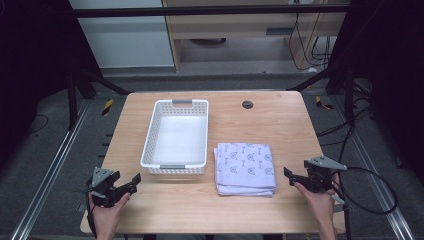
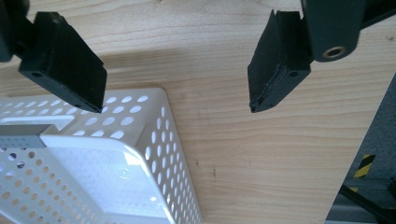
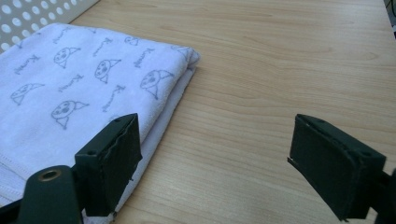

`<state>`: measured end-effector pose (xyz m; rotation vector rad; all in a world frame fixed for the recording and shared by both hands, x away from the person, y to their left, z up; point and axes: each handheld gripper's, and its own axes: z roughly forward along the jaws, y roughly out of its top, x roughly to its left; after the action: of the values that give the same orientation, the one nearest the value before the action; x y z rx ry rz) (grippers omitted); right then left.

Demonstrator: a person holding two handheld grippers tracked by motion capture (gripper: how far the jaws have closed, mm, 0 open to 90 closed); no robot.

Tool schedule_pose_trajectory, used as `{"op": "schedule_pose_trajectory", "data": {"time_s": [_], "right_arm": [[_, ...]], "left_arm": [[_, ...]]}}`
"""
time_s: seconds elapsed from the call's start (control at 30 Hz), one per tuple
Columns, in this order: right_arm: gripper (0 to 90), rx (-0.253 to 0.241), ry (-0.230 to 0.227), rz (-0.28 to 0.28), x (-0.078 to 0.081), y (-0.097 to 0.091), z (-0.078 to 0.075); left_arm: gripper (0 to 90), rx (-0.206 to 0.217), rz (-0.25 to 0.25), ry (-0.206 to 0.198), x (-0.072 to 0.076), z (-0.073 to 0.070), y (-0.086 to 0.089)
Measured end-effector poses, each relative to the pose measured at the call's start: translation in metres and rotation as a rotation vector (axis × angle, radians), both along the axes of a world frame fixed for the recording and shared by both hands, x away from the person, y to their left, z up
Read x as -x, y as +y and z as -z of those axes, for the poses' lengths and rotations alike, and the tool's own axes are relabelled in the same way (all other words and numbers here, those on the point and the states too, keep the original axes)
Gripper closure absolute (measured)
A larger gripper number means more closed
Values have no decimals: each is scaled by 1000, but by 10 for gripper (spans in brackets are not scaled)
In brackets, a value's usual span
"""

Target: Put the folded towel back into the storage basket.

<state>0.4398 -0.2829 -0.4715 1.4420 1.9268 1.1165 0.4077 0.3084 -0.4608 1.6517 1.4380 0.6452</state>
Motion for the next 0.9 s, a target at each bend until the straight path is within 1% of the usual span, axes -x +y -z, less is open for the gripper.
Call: {"op": "schedule_pose_trajectory", "data": {"time_s": [0.1, 0.2, 0.27, 0.3, 0.37, 0.43, 0.47, 0.5, 0.53, 0.57, 0.6, 0.67, 0.77, 0.8, 0.9], "right_arm": [[173, 0, -3, -5, 0, 2, -1], [175, 9, -17, -22, 1, 5, -5], [176, 5, -16, -26, 1, 5, -6], [184, 3, -24, -31, 2, 5, -9], [198, -15, -24, -35, 3, 6, -12], [200, -15, -28, -41, 3, 6, -13], [204, -29, -36, -47, 4, 6, -17], [207, -29, -39, -49, 4, 6, -19], [207, -37, -43, -52, 4, 7, -21], [207, -37, -43, -52, 4, 7, -21], [209, -38, -49, -61, 5, 8, -25], [211, -38, -57, -66, 6, 9, -28], [211, -34, -60, -67, 6, 9, -31], [210, -32, -63, -71, 6, 9, -35], [213, -26, -66, -74, 6, 9, -38]], "left_arm": [[201, 2, 2, -12, 1, -2, 0], [213, 8, 12, -31, 3, -5, -2], [221, 6, 15, -37, 4, -6, -2], [225, 1, 23, -49, 5, -8, -5], [233, -14, 33, -61, 6, -10, -7], [237, -17, 37, -68, 6, -11, -8], [242, -23, 44, -86, 8, -13, -10], [245, -24, 47, -92, 8, -14, -11], [246, -20, 51, -96, 9, -15, -12], [246, -20, 51, -96, 9, -15, -12], [246, -16, 56, -103, 9, -18, -13], [246, -7, 64, -107, 11, -21, -15], [246, -12, 72, -114, 12, -24, -17], [247, 1, 79, -112, 13, -26, -17], [251, 14, 85, -118, 15, -29, -18]]}}
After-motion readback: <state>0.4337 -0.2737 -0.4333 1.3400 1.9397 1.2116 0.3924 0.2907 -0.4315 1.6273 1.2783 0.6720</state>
